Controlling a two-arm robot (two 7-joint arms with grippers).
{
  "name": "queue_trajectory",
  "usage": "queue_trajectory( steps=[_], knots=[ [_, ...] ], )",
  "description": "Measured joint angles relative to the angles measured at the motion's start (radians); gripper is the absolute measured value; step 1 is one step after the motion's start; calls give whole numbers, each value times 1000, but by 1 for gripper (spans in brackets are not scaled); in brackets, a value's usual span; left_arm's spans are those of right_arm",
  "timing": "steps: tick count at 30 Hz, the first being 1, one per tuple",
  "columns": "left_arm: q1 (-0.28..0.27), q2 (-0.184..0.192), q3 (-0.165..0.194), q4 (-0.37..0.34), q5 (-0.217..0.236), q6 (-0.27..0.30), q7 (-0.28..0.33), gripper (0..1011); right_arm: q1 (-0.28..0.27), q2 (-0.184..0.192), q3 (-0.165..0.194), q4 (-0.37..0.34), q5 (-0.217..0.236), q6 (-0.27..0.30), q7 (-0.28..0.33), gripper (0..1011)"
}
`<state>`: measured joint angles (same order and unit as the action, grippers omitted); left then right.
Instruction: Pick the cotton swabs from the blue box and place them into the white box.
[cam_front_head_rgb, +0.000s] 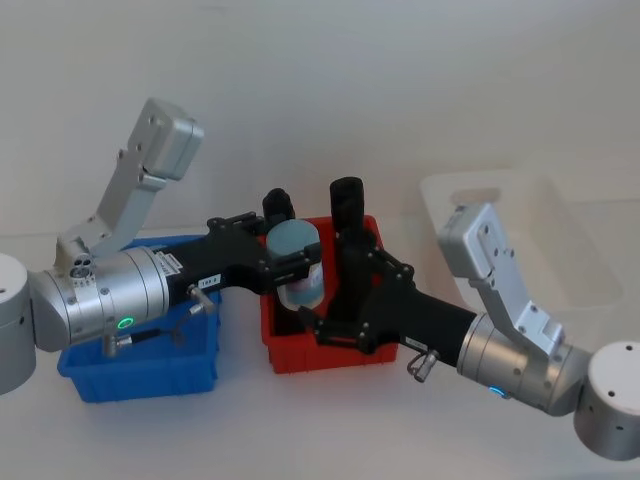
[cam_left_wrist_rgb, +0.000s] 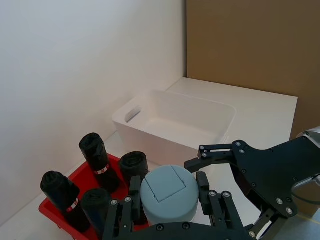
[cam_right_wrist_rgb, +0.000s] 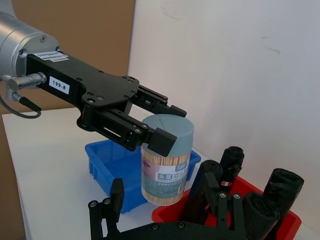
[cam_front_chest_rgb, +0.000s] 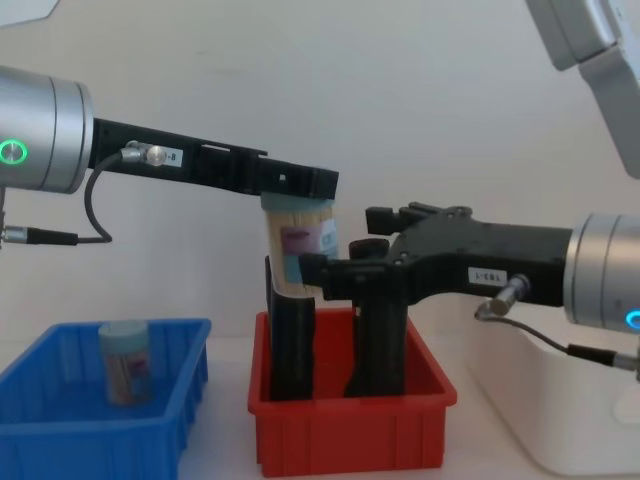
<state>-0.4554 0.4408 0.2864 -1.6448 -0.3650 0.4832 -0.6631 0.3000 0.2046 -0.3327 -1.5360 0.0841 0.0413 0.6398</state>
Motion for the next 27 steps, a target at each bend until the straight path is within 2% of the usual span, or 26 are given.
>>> queue_trajectory(
  steps=[11, 14, 27],
  knots=[
    [0, 0, 0, 0, 0, 0, 0, 669, 46, -26, -9, 68, 3, -14, 11, 1002],
    [0, 0, 0, 0, 0, 0, 0, 669, 56, -32, -11, 85, 11, -18, 14, 969],
    [0, 0, -1, 0, 0, 0, 2, 669, 90, -53, -18, 145, 56, -27, 31, 618]
  ],
)
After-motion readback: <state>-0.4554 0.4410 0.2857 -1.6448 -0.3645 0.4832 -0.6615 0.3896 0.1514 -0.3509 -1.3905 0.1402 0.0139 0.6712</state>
